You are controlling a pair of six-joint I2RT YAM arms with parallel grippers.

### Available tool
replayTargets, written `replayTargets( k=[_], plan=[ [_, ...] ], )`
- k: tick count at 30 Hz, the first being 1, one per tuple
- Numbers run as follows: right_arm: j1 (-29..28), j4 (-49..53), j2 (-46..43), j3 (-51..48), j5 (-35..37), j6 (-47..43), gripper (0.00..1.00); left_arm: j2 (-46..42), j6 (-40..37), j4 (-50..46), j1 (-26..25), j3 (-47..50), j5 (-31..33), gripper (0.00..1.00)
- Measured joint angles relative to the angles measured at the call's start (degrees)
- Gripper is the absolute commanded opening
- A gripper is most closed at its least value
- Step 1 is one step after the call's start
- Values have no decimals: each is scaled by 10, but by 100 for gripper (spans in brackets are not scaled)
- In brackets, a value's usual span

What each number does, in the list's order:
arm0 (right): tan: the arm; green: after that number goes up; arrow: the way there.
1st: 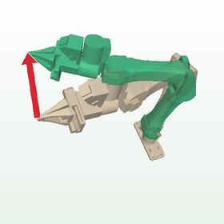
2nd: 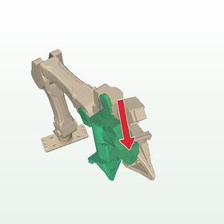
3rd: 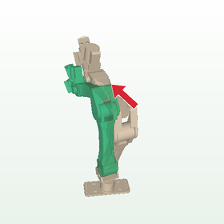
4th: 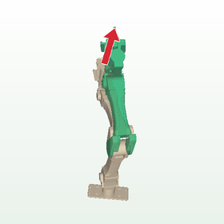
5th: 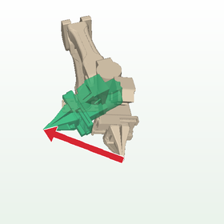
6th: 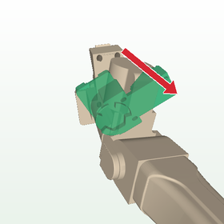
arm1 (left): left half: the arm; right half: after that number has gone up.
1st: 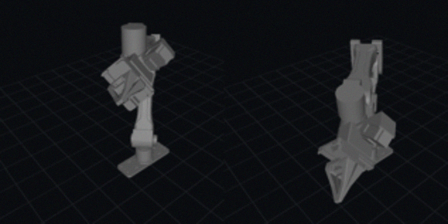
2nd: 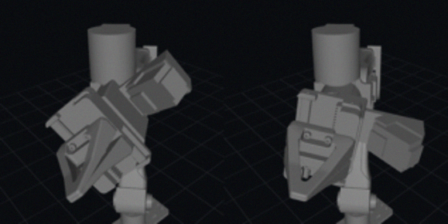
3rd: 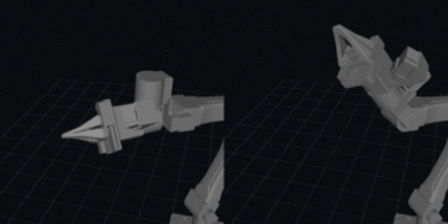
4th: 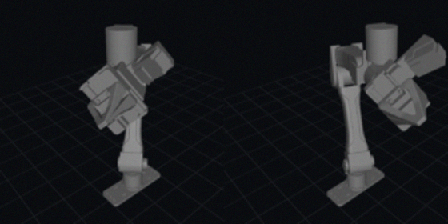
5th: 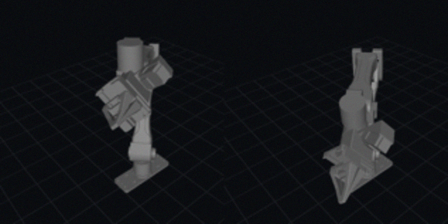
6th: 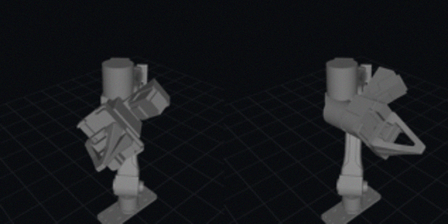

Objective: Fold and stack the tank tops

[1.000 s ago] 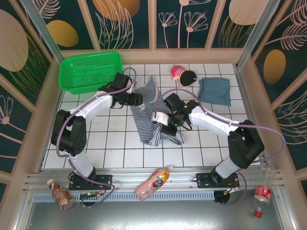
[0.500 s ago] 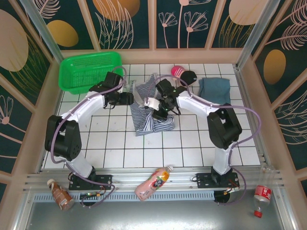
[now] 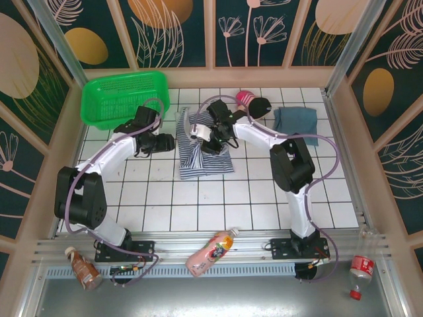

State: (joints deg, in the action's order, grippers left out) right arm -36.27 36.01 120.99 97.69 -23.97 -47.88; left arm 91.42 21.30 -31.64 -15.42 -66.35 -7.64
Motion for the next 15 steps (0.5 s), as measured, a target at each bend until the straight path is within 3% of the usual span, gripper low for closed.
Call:
replayTargets(
  k=[15],
  plan=[
    [7,-77,66,45,5,2,11,-12,7,31,0,53,-74,63]
  ],
)
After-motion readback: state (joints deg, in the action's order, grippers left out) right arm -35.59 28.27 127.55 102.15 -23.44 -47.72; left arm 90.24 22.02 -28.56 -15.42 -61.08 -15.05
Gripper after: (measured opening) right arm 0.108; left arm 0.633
